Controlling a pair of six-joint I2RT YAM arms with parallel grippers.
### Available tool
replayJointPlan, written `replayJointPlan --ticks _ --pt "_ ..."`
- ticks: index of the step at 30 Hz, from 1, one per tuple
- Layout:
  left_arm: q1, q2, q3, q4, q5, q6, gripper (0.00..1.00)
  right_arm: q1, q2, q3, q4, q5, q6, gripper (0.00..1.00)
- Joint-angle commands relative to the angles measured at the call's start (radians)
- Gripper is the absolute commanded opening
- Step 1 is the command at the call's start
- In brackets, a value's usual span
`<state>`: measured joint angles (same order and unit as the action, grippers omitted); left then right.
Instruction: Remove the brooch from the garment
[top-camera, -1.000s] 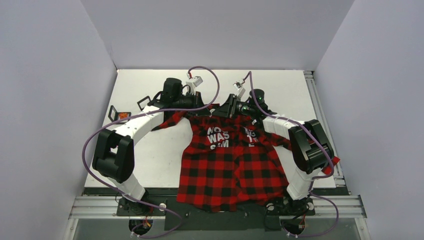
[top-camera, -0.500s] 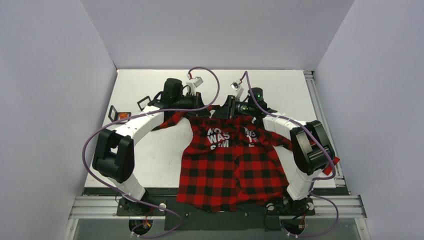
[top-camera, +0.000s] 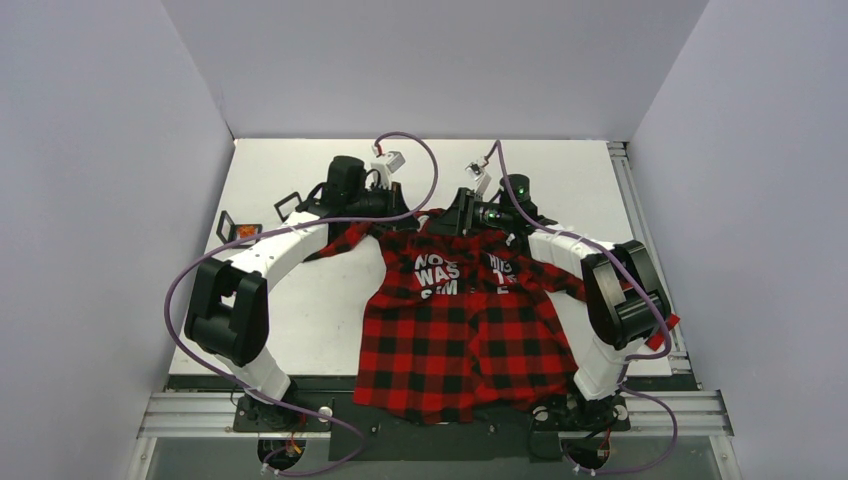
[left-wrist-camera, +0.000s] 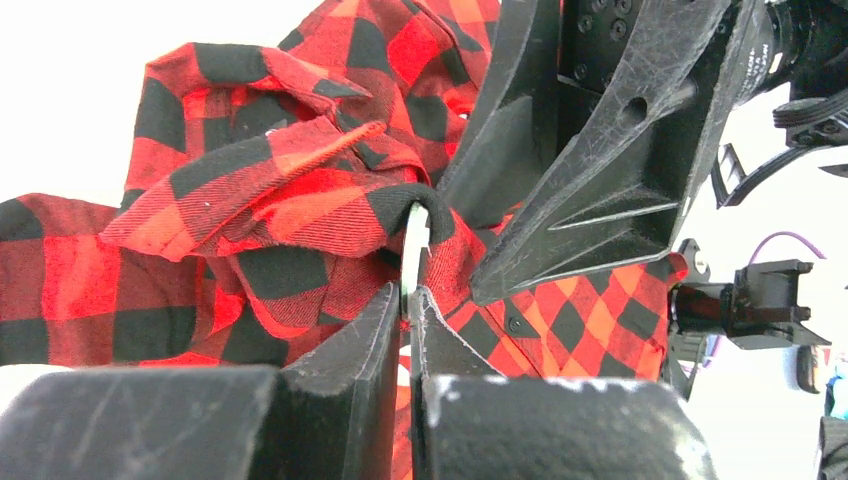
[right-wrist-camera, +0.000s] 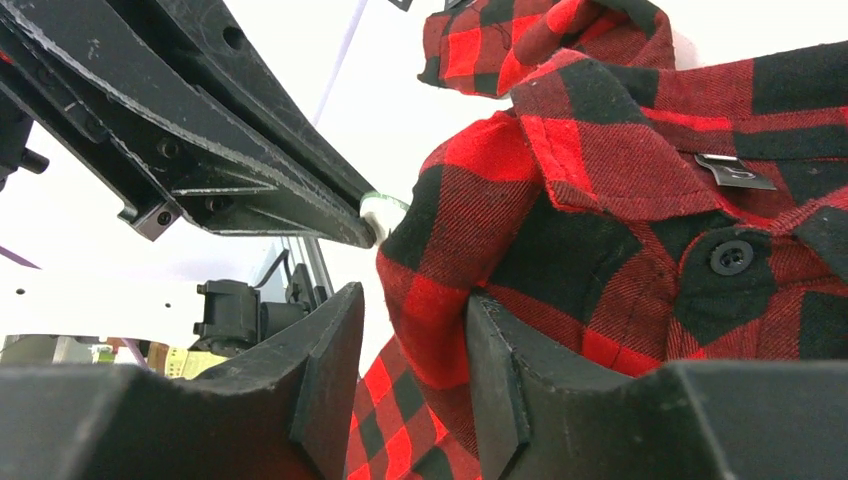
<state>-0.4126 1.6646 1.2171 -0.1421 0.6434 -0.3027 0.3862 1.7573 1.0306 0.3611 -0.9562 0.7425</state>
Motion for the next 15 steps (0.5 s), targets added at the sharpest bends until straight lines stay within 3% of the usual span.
replayJointPlan --ticks 1,7,15 --pt "-0.002 -0.01 0.032 0.079 -0.077 0.008 0.0 -0.007 -0.057 -0.002 -0.002 -0.013 -0.049 0.34" --pt "-0.003 0.012 0.056 0.117 -0.126 -0.005 0.0 -0.006 -0.043 0.003 -0.052 -0.004 -0.082 0.25" --pt "-0.007 0.053 0.093 0.182 -0.153 -0.026 0.0 -0.008 -0.041 0.005 -0.058 -0.004 -0.087 0.25"
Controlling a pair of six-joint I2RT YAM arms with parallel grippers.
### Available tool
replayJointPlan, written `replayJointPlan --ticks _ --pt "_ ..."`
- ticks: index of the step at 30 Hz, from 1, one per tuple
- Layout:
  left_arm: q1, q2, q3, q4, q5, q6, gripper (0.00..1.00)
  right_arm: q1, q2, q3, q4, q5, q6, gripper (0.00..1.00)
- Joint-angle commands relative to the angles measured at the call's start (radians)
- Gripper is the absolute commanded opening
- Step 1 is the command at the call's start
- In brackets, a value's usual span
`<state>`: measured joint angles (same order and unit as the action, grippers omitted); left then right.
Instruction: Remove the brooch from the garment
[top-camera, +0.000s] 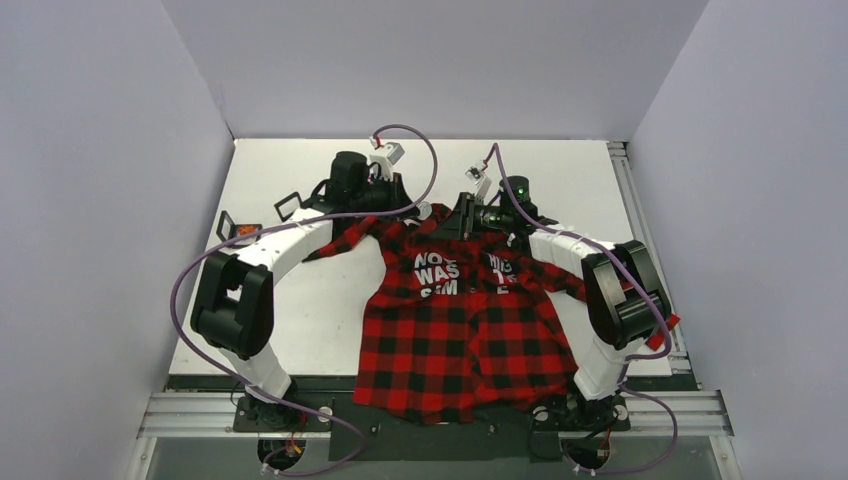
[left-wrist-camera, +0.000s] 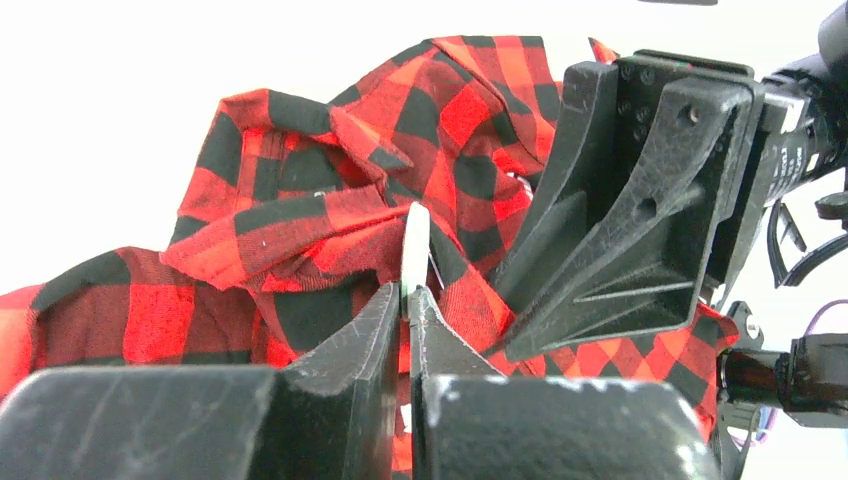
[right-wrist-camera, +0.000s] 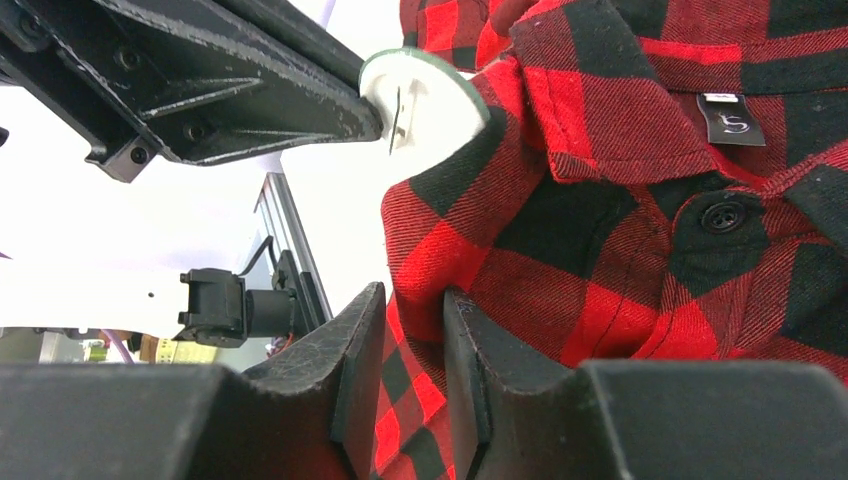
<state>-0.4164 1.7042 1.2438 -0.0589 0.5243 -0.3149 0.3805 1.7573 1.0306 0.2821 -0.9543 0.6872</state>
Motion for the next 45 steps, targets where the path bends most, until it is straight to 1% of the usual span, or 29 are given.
replayJointPlan --ticks 1,4,7,9,13,15,16,17,18,20,21,22,23,26,29,34,45 --pt "-0.003 0.02 0.074 0.1 -0.048 -0.014 0.0 -0.003 -0.041 0.005 0.02 -0.005 -0.033 0.25" --pt "0.005 0.031 0.089 0.101 -0.083 -0.006 0.0 -0.009 -0.043 0.005 0.019 -0.003 -0.034 0.27" --pt "0.022 0.046 0.109 0.107 -0.057 -0.009 0.0 -0.024 -0.051 0.01 0.011 -0.005 -0.041 0.31" --pt "0.039 0.044 0.119 0.106 -0.004 -0.011 0.0 -0.043 -0.062 0.016 -0.002 -0.009 -0.049 0.35" --pt "0.075 0.005 0.09 0.124 0.163 -0.023 0.0 -0.097 -0.105 0.02 -0.014 -0.023 -0.054 0.42" --pt "0.087 -0.027 0.049 0.156 0.246 -0.048 0.0 -0.119 -0.132 0.021 -0.023 -0.031 -0.059 0.45" --pt "0.089 -0.046 0.035 0.191 0.305 -0.064 0.0 -0.124 -0.153 0.02 -0.031 -0.031 -0.063 0.46" --pt "0.089 -0.054 0.004 0.237 0.333 -0.102 0.0 -0.129 -0.163 0.019 -0.036 -0.033 -0.071 0.46" --pt "0.09 -0.071 -0.013 0.265 0.383 -0.125 0.0 -0.13 -0.184 0.018 -0.04 -0.033 -0.074 0.46" --pt "0.088 -0.093 -0.063 0.364 0.437 -0.205 0.0 -0.125 -0.212 0.008 -0.03 -0.041 -0.073 0.46" --pt "0.088 -0.098 -0.097 0.443 0.449 -0.268 0.0 -0.116 -0.22 0.003 -0.027 -0.044 -0.068 0.46" --pt "0.088 -0.107 -0.114 0.483 0.465 -0.296 0.0 -0.11 -0.235 0.001 -0.024 -0.049 -0.066 0.46" --pt "0.087 -0.109 -0.137 0.545 0.47 -0.353 0.0 -0.097 -0.248 -0.003 -0.022 -0.05 -0.064 0.45" --pt "0.087 -0.113 -0.172 0.635 0.48 -0.433 0.0 -0.061 -0.279 -0.013 0.002 -0.037 -0.051 0.44" --pt "0.081 -0.112 -0.196 0.757 0.494 -0.523 0.0 -0.038 -0.295 -0.015 0.017 -0.022 -0.048 0.42" --pt "0.07 -0.111 -0.212 0.812 0.506 -0.564 0.0 -0.032 -0.302 -0.025 0.044 -0.018 -0.03 0.35" --pt "0.045 -0.097 -0.218 0.831 0.504 -0.577 0.0 -0.033 -0.296 -0.048 0.162 -0.028 0.048 0.29"
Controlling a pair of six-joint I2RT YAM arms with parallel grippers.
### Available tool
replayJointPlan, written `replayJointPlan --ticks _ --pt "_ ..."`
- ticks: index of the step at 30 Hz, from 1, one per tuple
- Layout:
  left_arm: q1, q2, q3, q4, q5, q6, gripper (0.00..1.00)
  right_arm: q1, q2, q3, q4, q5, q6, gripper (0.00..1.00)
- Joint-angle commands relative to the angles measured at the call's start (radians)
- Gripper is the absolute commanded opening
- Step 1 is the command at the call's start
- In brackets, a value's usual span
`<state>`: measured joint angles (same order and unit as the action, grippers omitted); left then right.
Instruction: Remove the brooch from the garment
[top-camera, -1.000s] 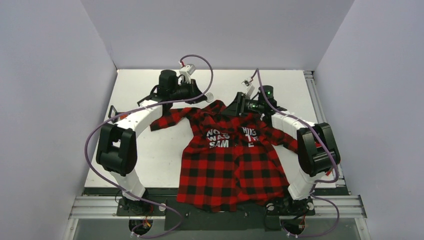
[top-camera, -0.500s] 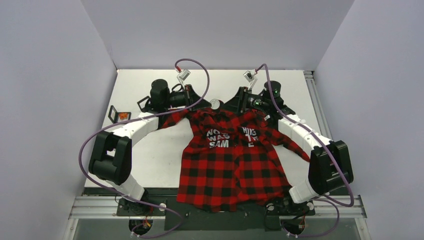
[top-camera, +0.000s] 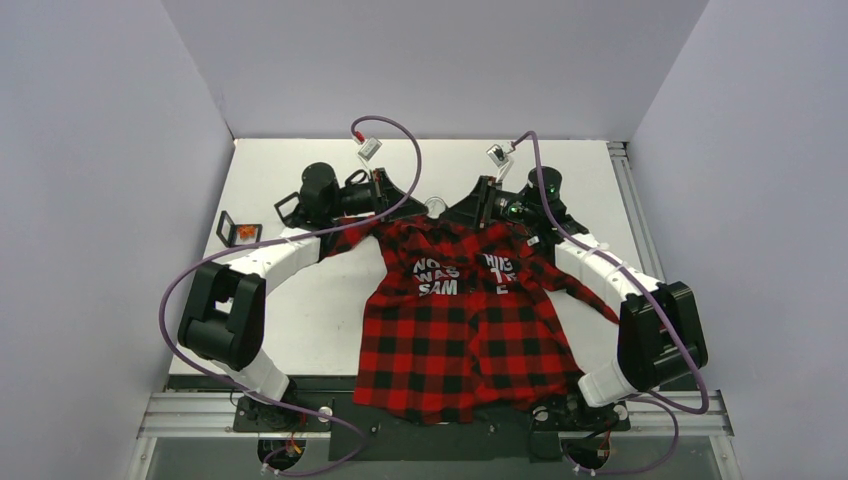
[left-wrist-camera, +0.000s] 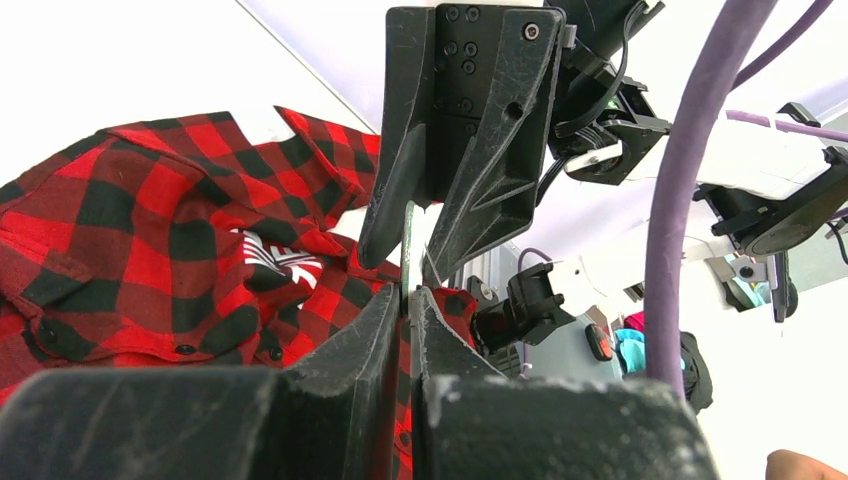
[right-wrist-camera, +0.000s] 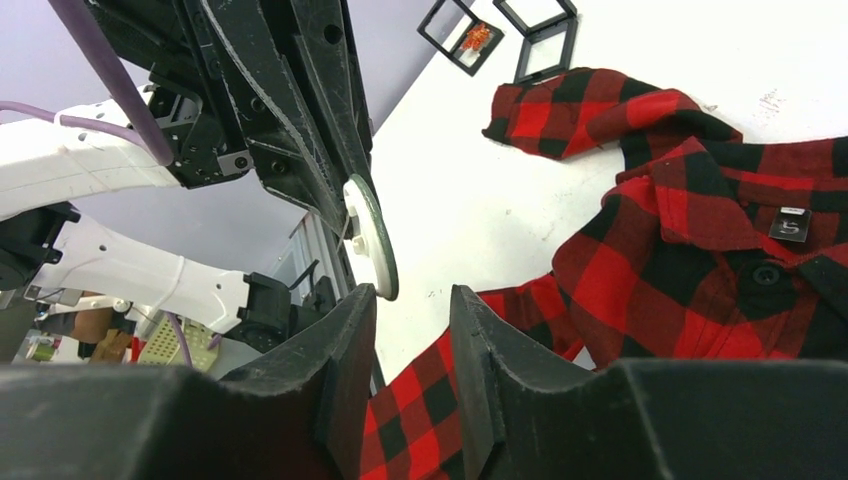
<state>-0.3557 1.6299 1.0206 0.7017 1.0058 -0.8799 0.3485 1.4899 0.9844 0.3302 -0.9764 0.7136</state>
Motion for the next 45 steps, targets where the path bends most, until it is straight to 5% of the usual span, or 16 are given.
replayJointPlan --ticks 1,7,13,14,17,21,32,45 --pt "-0.017 -0.02 0.007 0.063 0.021 -0.009 0.0 -0.001 -0.029 -0.004 0.117 -0.006 0.023 0.29" --pt "-0.017 -0.013 0.013 0.034 0.014 0.015 0.0 -0.003 -0.027 -0.012 0.158 -0.014 0.047 0.21" --pt "-0.016 -0.009 0.014 0.022 0.01 0.022 0.0 -0.006 -0.024 -0.018 0.182 -0.011 0.062 0.0" --pt "-0.014 -0.009 0.019 0.007 0.006 0.047 0.03 -0.007 -0.025 -0.023 0.188 -0.009 0.07 0.0" --pt "0.001 -0.02 0.037 -0.103 -0.027 0.124 0.33 -0.012 -0.025 -0.029 0.189 -0.006 0.075 0.0" --pt "0.026 -0.037 0.056 -0.213 -0.058 0.231 0.51 -0.012 -0.024 -0.04 0.185 -0.014 0.072 0.0" --pt "0.02 -0.042 0.088 -0.312 -0.046 0.345 0.54 0.012 0.05 -0.067 0.301 -0.067 0.205 0.0" --pt "0.014 -0.03 0.066 -0.175 0.025 0.24 0.63 0.015 0.104 -0.082 0.422 -0.1 0.316 0.0"
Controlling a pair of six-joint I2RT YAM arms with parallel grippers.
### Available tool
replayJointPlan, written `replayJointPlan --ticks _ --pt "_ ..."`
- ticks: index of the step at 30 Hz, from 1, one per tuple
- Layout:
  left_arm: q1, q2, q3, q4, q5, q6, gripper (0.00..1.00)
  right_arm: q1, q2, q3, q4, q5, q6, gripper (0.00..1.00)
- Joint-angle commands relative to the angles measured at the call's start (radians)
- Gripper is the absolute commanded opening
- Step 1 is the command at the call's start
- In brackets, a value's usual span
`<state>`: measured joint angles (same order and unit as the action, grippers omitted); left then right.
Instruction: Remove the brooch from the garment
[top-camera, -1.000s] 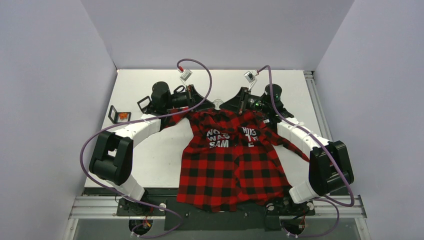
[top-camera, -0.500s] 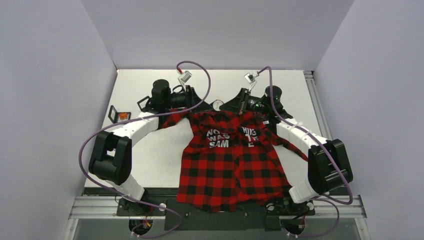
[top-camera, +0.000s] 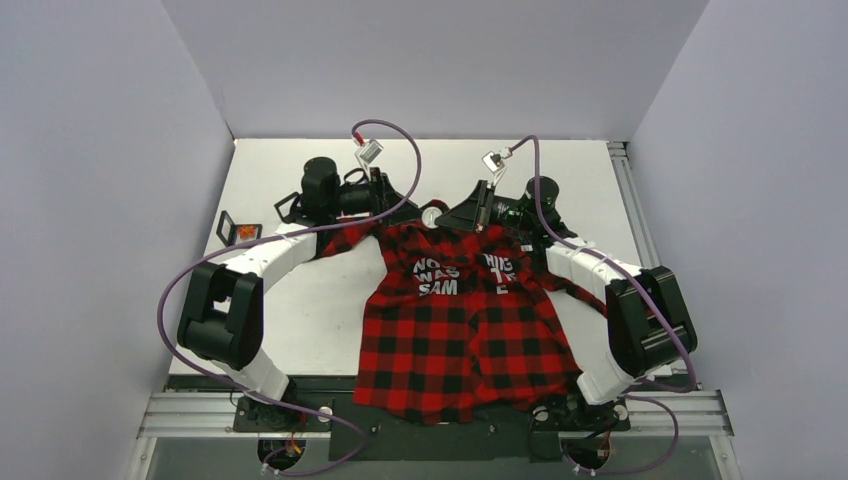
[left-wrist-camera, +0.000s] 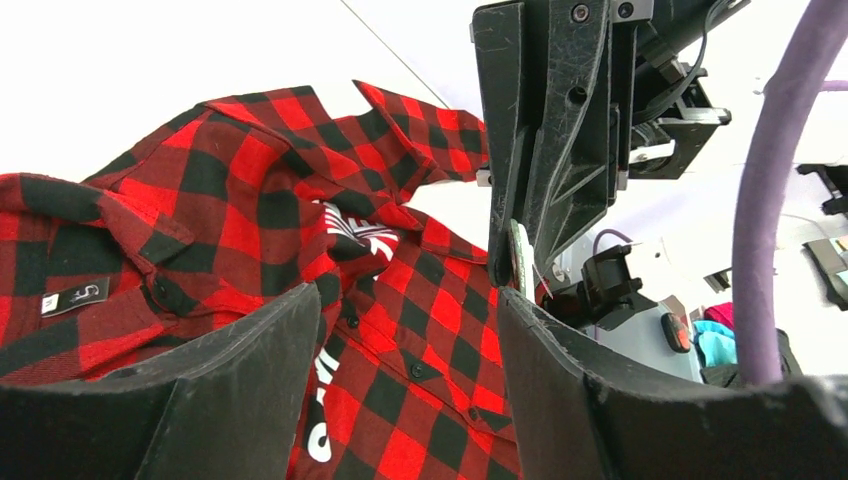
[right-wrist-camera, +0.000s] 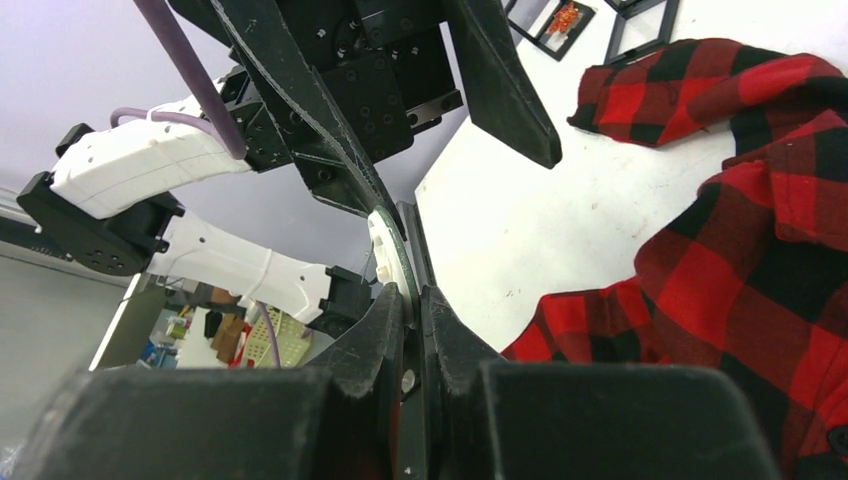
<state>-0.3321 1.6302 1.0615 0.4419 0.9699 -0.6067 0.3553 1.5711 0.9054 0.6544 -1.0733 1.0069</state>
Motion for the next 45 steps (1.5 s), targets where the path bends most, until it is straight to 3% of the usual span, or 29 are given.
replayJointPlan --ticks 1,12,18,21,45 --pt "-0.009 -0.029 0.026 0.087 0.063 -0.04 0.63 0.008 0.025 -0.003 0.098 -0.005 0.023 0.0" --pt "0.076 -0.038 -0.026 0.21 0.047 -0.157 0.67 -0.014 0.011 -0.008 0.07 0.005 -0.003 0.0" --pt "0.039 -0.058 -0.042 0.196 0.071 -0.13 0.66 -0.011 0.015 -0.007 0.055 0.011 -0.013 0.0" --pt "0.008 -0.058 -0.026 0.127 0.067 -0.079 0.63 -0.007 0.014 -0.007 0.047 0.012 -0.019 0.0" --pt "-0.049 -0.023 0.032 0.058 0.048 -0.038 0.37 0.011 0.015 0.003 -0.005 0.013 -0.053 0.0"
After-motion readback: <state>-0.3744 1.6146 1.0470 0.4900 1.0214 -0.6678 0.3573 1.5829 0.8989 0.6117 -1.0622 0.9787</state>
